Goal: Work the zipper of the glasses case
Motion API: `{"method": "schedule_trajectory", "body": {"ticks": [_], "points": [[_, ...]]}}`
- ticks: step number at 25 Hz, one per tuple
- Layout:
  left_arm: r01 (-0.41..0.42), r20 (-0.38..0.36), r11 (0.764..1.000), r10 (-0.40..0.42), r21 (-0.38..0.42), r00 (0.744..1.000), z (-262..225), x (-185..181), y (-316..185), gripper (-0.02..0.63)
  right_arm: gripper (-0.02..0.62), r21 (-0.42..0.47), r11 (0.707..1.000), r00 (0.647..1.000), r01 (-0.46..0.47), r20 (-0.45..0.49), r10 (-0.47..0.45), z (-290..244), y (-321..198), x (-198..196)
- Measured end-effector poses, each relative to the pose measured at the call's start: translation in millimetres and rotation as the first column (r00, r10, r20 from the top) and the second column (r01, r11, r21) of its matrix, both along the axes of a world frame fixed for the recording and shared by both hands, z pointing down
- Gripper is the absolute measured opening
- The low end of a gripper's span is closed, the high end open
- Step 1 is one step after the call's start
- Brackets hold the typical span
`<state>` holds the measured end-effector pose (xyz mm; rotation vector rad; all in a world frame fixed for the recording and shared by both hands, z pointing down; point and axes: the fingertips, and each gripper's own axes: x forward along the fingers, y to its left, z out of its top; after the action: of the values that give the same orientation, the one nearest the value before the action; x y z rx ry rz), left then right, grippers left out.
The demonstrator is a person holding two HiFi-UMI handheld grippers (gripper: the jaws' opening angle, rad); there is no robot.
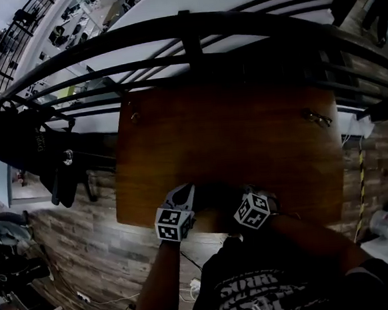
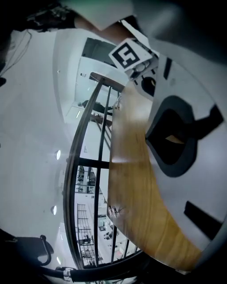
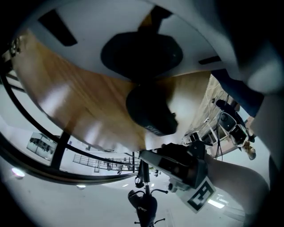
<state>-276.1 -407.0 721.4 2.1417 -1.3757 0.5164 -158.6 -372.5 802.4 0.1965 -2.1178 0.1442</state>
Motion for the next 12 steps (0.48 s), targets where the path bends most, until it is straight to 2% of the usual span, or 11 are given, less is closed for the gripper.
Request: {"method": "schedule_trajectory", "body": {"ticks": [1,3,5,6,7,8,9,12], "points": [[-0.035,-0.017,0.999,0.035,0.000,0.999,-2.7,2.1,-2.7,0.008,-0.002,0.020,1.000,1.000,-0.015,-0.003,0.015,-0.3,-14.3,5.3],[-0.189,-0.034,0.982,0.188,-0.020,0.981,-0.5,27.0,-0.9,0.008,-0.002,0.057,0.998,1.000,-0.019,-0.012,0.019,0.6,-35.2,11.0],[-0.375,-0.045,0.926,0.374,-0.035,0.926,4.6,67.1,11.4,0.008,-0.002,0.099,0.995,1.000,0.008,-0.030,-0.005,2.0,-46.5,11.9],[-0.442,-0.051,0.896,0.439,-0.041,0.897,7.7,85.0,18.8,0.008,0.000,0.116,0.993,0.999,0.025,-0.039,-0.021,2.6,-49.3,11.1],[-0.482,-0.050,0.875,0.480,-0.050,0.876,12.3,98.8,25.5,0.008,-0.002,0.128,0.991,0.998,0.038,-0.046,-0.032,3.0,-50.4,10.1],[-0.500,-0.033,0.864,0.499,-0.059,0.866,18.6,108.2,31.0,0.008,-0.002,0.135,0.990,0.998,0.045,-0.049,-0.039,3.5,-50.0,9.3],[-0.500,-0.005,0.864,0.500,-0.060,0.866,25.1,114.3,35.5,0.008,-0.002,0.141,0.989,0.998,0.047,-0.050,-0.040,4.1,-48.8,9.0],[-0.452,0.066,0.892,0.452,-0.019,0.890,31.0,121.9,40.4,0.008,-0.001,0.144,0.989,0.999,0.024,-0.039,-0.019,5.5,-43.6,11.4]]}}
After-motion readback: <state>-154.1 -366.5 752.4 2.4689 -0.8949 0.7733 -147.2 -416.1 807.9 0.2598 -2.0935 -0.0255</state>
